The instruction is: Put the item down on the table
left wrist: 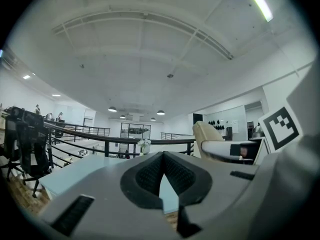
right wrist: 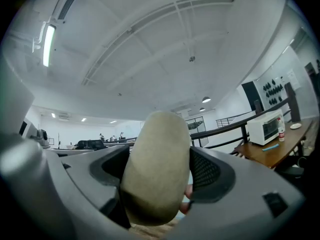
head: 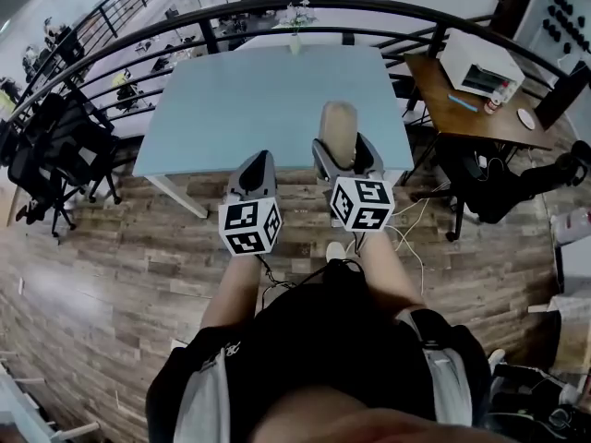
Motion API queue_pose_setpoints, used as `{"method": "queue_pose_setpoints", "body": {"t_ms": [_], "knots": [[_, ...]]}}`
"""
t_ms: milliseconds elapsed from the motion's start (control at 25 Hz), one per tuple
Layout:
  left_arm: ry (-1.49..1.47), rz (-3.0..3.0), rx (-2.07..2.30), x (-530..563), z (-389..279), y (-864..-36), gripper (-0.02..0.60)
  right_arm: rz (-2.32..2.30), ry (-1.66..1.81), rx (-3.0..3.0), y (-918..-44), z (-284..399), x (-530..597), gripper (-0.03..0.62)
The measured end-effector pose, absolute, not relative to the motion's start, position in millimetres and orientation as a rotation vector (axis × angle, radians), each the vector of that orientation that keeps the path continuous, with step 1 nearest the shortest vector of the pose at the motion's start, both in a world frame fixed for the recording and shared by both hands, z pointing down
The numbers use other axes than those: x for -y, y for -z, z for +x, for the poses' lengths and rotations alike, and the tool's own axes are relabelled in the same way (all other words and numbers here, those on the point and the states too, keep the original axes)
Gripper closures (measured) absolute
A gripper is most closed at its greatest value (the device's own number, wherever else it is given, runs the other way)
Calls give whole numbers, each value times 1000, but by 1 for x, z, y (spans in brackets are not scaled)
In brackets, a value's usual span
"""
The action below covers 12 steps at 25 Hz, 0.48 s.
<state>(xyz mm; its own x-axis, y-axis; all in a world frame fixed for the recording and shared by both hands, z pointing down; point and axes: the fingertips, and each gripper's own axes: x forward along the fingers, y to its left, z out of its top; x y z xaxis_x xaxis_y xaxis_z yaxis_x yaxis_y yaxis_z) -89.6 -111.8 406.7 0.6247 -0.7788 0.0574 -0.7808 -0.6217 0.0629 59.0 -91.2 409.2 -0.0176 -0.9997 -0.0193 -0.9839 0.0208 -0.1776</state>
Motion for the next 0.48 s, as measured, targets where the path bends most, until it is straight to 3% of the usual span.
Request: {"method": "queue_pose_setpoints", "body": {"t_ms": [480], "knots": [[-52, 2761, 1356, 214, -18, -390, 574, -2053, 201, -2177, -395, 125, 202, 212]]}}
